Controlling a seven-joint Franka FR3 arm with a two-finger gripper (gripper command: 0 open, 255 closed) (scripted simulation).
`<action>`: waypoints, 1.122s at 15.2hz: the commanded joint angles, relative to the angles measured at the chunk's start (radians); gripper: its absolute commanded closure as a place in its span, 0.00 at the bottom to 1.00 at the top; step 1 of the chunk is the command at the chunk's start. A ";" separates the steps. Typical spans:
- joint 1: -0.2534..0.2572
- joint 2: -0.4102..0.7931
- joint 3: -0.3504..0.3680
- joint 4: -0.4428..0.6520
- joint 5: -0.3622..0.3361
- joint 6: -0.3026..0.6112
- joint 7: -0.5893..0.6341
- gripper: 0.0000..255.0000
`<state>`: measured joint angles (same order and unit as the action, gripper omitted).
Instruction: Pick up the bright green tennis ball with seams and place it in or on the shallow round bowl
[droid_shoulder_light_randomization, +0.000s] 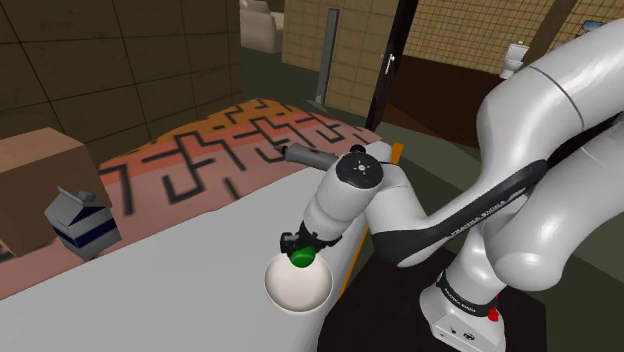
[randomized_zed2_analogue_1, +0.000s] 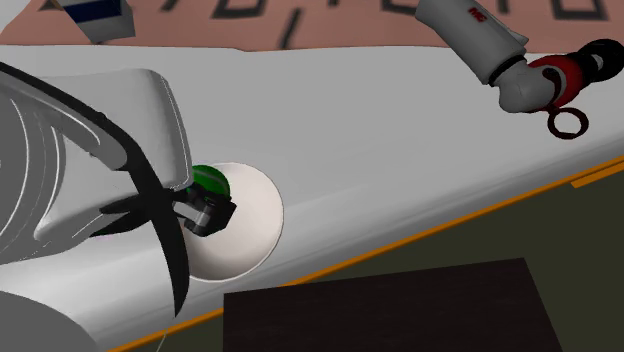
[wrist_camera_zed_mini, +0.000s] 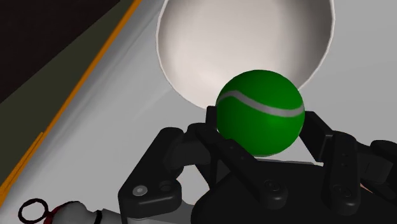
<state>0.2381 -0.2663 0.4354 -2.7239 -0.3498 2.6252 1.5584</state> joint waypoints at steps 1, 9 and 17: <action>-0.019 0.027 0.017 -0.007 -0.037 0.029 0.038 1.00; -0.118 0.161 0.077 -0.002 -0.267 0.123 0.233 1.00; -0.149 0.224 0.087 0.011 -0.398 0.144 0.340 1.00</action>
<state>0.0896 -0.0432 0.5217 -2.7127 -0.7457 2.7694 1.8969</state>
